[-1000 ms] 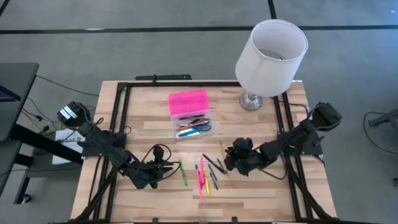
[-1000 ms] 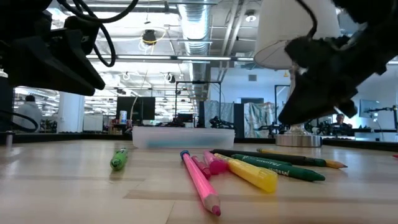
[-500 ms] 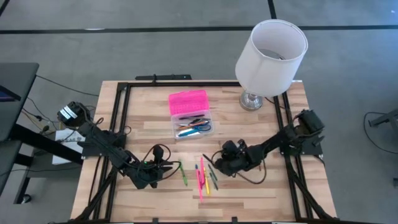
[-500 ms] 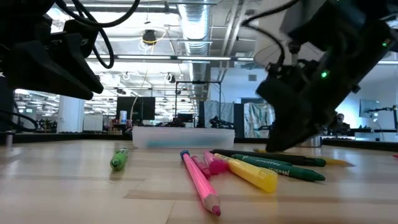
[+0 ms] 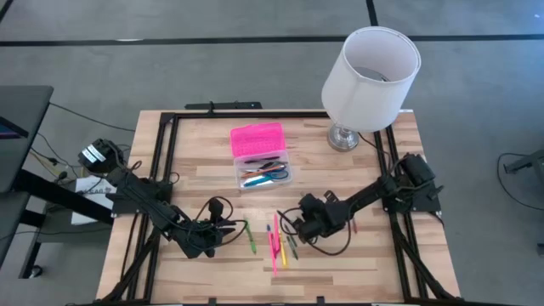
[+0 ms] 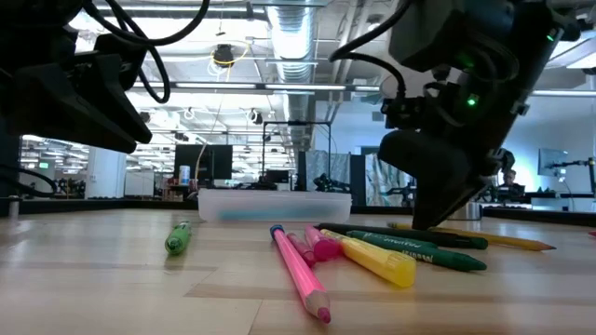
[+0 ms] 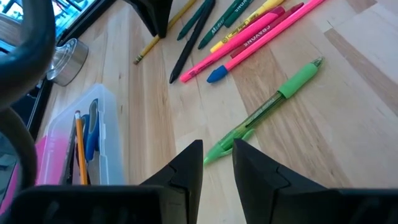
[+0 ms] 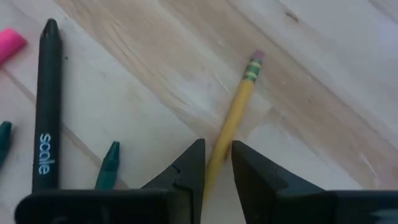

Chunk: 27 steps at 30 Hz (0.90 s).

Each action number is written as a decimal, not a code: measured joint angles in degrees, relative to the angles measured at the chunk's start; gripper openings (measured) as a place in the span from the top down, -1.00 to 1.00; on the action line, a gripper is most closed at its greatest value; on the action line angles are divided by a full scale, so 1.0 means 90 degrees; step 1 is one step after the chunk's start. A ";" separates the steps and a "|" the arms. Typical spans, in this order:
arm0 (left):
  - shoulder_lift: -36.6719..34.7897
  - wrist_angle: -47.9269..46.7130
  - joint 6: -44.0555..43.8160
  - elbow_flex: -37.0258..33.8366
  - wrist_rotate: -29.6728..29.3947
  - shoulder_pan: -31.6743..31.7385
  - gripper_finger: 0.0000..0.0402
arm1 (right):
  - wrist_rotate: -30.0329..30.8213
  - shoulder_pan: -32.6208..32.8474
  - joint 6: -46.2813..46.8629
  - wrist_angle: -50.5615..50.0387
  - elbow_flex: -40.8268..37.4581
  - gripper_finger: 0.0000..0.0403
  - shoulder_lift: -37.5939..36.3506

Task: Pick & place school supplies into a supply box
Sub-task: Put the yellow pencil into the pink supply box

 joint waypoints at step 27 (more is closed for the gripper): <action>0.0002 -0.0074 -0.0097 0.0002 0.0142 -0.0002 0.59 | -0.2011 -0.0205 -0.0028 -0.0469 0.0115 0.94 -0.0090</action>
